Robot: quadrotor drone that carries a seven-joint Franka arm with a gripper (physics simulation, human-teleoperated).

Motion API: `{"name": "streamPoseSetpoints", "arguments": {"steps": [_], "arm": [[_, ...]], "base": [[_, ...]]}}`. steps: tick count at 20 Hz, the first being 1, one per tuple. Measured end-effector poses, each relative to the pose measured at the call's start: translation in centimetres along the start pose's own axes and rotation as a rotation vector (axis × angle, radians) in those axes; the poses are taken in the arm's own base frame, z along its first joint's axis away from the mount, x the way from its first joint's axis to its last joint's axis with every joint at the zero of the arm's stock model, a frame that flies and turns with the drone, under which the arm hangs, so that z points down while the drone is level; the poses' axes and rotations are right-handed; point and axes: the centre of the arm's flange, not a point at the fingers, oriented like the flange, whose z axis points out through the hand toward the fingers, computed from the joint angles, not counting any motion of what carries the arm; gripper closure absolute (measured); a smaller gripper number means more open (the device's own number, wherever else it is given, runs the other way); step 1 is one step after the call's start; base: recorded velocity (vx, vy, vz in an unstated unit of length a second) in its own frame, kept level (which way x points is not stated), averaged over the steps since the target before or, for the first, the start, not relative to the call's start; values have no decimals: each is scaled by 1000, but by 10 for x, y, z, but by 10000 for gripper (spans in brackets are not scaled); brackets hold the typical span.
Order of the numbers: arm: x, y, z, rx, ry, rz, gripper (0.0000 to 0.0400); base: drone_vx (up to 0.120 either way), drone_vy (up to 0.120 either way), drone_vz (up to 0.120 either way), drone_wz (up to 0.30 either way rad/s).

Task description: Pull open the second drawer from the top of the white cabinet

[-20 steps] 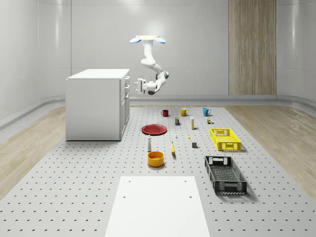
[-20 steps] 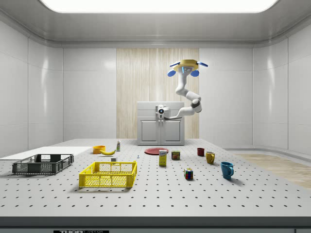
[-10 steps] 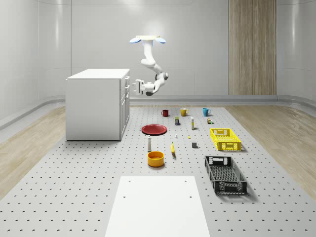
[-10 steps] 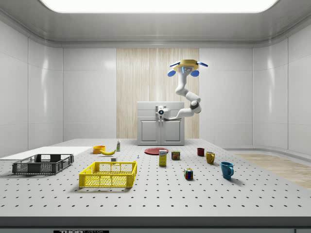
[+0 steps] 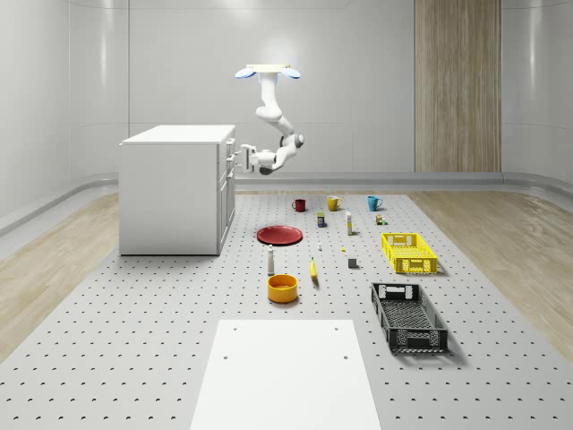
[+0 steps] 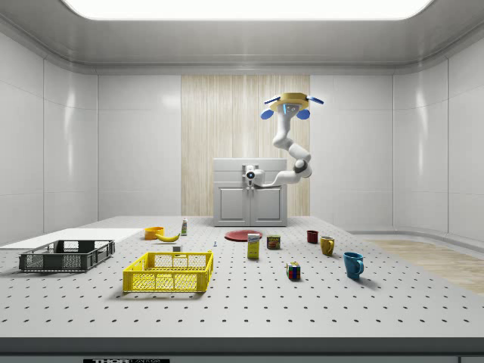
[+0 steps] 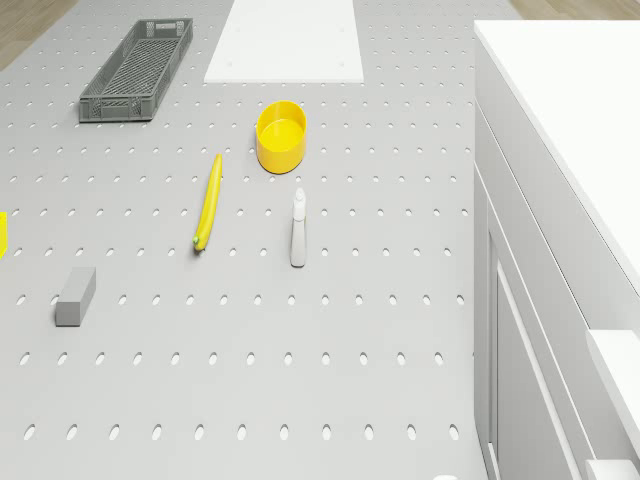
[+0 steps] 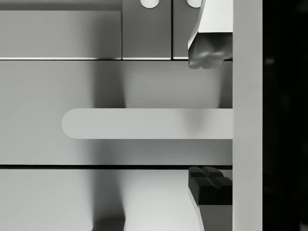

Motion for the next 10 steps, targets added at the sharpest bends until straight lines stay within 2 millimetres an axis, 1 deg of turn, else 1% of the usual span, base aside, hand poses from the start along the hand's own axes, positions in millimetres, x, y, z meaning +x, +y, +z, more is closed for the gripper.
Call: {"name": "streamPoseSetpoints", "arguments": {"steps": [10], "arm": [[0,0,24,0,0,0,100]], "base": [[0,0,0,0]]}}
